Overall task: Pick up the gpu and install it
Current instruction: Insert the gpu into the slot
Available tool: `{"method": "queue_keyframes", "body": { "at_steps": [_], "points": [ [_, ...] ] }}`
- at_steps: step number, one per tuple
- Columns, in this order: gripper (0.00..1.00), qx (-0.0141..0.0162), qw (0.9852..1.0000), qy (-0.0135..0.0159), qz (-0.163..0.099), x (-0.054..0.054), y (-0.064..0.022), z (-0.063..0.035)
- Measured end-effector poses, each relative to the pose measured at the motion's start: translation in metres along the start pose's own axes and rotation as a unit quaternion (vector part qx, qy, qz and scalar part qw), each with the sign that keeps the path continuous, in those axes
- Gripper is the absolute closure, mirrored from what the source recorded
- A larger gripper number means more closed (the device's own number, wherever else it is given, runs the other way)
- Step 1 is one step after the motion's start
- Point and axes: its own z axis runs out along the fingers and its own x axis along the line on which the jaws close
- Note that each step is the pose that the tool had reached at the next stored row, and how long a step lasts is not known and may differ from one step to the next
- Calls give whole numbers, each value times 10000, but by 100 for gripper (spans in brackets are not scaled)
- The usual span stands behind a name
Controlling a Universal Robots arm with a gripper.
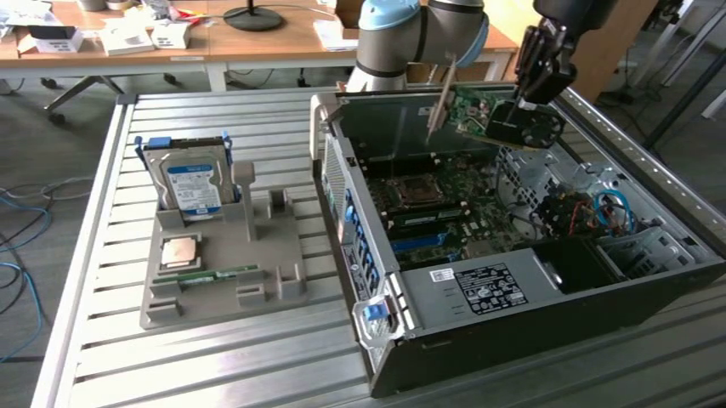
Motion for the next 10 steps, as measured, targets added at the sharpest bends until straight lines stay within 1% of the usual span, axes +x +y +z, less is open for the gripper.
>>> {"method": "queue_keyframes", "body": {
  "at_steps": [5,10],
  "points": [
    [74,14,9994,18,-339,-1,0,1],
    [74,29,9977,36,-680,-1,0,3]
  ]
}}
